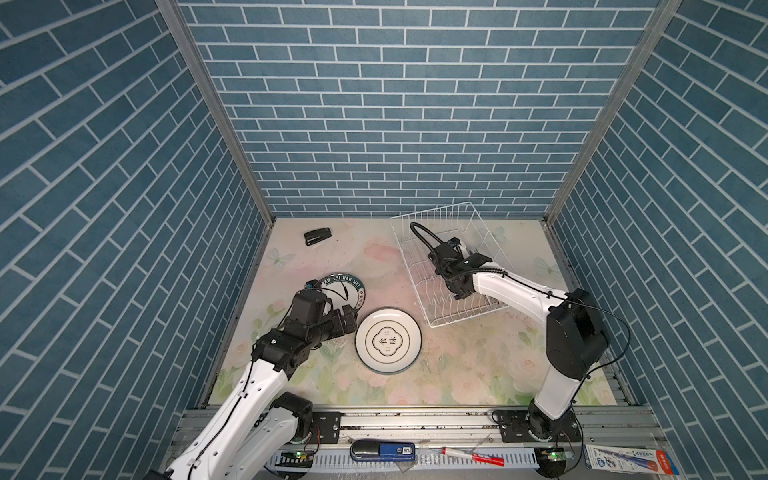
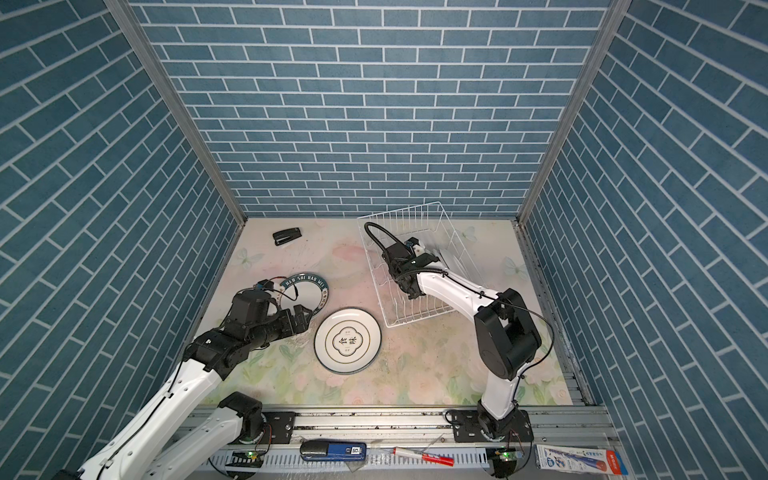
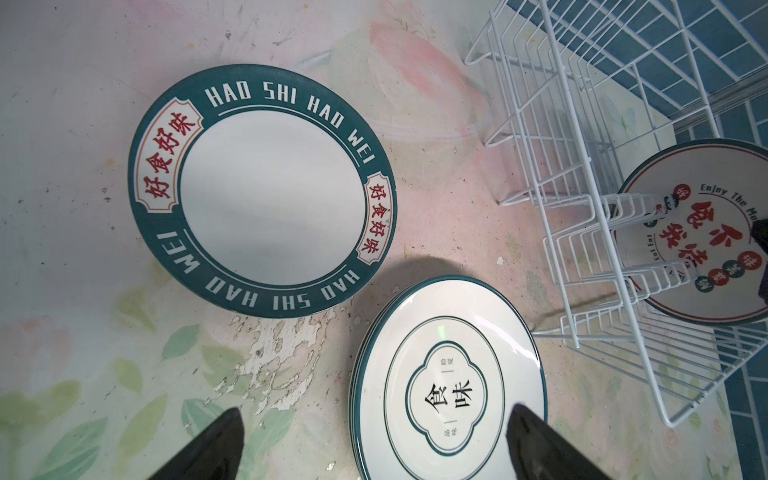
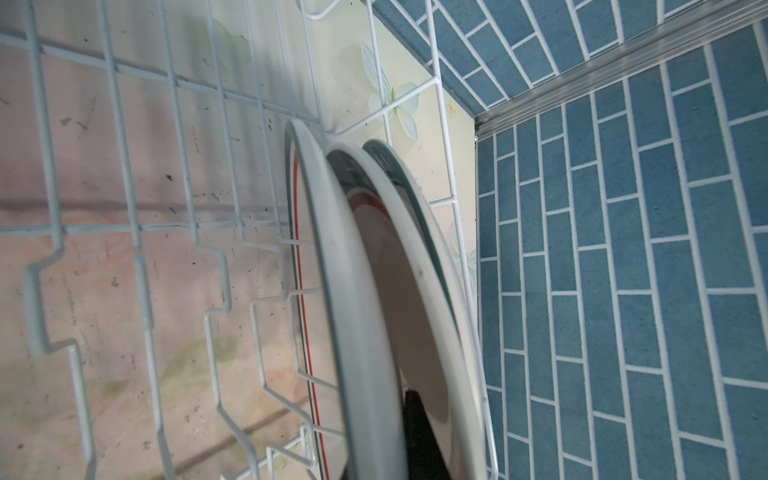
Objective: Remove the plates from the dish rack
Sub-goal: 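Close the right gripper on the rim of the red-lettered rack plate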
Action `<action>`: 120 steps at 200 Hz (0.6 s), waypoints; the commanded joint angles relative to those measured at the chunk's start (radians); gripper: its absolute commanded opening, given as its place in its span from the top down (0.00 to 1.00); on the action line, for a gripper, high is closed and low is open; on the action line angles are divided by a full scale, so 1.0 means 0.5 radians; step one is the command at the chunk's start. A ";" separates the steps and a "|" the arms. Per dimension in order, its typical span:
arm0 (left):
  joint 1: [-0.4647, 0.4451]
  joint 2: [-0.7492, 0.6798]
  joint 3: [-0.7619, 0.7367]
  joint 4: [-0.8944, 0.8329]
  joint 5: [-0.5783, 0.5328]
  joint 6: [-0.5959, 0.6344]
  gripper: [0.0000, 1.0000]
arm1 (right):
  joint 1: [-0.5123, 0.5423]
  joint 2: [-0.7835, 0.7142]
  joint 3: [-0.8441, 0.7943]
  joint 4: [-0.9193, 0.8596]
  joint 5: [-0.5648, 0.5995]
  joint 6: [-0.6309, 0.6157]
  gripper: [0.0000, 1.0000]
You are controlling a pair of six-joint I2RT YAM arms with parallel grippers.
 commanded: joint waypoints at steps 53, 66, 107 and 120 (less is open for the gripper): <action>0.002 0.010 -0.057 0.071 0.038 0.000 0.01 | 0.183 -0.093 0.146 -0.001 0.214 -0.028 1.00; 0.000 0.008 -0.055 0.073 0.038 -0.001 0.01 | 0.186 -0.093 0.146 0.000 0.236 -0.031 1.00; 0.003 0.013 -0.053 0.076 0.038 -0.002 0.01 | 0.211 -0.125 0.157 0.002 0.293 -0.043 1.00; 0.001 0.010 -0.053 0.073 0.038 -0.004 0.00 | 0.225 -0.145 0.156 0.011 0.316 -0.052 1.00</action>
